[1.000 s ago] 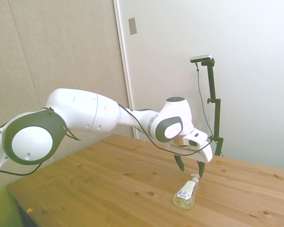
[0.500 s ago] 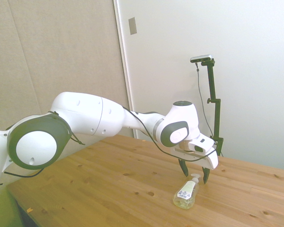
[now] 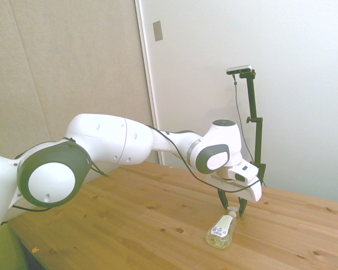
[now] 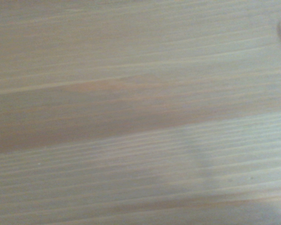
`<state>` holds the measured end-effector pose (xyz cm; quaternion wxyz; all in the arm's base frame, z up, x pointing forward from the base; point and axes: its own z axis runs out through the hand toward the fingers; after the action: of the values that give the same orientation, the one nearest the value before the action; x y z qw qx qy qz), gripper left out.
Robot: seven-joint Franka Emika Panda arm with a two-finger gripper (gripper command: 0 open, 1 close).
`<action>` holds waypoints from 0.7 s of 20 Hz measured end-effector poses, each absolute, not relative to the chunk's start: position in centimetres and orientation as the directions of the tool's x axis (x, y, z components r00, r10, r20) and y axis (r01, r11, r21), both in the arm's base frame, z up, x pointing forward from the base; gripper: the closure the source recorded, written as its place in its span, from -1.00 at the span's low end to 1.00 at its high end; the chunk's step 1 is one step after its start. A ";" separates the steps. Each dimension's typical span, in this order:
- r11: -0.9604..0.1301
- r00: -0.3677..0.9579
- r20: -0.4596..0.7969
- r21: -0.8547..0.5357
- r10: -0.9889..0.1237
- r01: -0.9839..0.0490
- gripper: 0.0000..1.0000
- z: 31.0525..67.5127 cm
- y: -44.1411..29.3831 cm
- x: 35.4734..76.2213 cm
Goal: Stand the sanitizer
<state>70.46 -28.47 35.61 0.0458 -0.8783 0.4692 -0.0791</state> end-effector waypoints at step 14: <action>-0.571 0.571 0.057 -0.175 -0.819 -0.802 1.00 35.6 -28.1 70.5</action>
<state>70.54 -28.05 35.62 0.0648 -0.8839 0.4584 -0.0659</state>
